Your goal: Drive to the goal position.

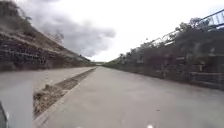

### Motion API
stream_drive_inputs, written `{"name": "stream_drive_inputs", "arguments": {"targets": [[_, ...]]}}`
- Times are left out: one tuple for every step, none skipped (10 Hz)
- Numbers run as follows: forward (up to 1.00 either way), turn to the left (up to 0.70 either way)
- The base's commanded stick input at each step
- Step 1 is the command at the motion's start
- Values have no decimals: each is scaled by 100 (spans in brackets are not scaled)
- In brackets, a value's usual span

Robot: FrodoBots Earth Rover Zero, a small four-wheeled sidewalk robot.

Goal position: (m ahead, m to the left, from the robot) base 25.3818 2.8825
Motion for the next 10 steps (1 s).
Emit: {"name": "stream_drive_inputs", "arguments": {"targets": [[0, -20], [0, -4], [0, -11], [0, -26], [0, -41], [0, -45], [0, -45], [0, -45], [0, 0], [0, 0]]}}
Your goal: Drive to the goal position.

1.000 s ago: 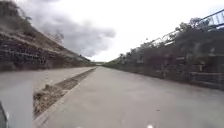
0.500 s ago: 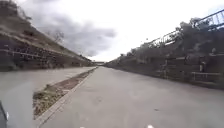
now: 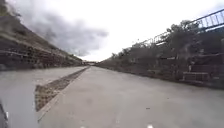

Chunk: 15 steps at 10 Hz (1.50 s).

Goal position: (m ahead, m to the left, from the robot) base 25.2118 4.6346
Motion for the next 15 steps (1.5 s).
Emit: {"name": "stream_drive_inputs", "arguments": {"targets": [[13, 0], [70, 0], [70, 0], [70, 0], [70, 0], [70, 0], [70, 0], [70, 0], [70, 0], [70, 0], [70, 0], [70, 0], [70, 0], [70, 0], [70, 0]]}}
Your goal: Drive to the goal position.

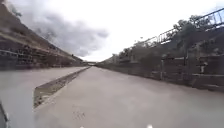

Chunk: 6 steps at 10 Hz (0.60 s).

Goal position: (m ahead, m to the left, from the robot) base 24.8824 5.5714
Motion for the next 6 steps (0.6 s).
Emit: {"name": "stream_drive_inputs", "arguments": {"targets": [[70, 0], [70, 0], [70, 0], [70, 0], [70, 0], [70, 0]]}}
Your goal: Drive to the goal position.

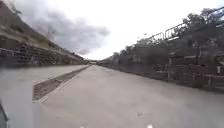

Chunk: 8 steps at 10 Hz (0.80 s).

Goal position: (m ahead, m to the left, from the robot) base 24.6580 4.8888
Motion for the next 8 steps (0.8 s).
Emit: {"name": "stream_drive_inputs", "arguments": {"targets": [[70, 0], [70, 0], [70, 0], [70, 0], [70, 0], [70, 0], [70, 0], [70, 0]]}}
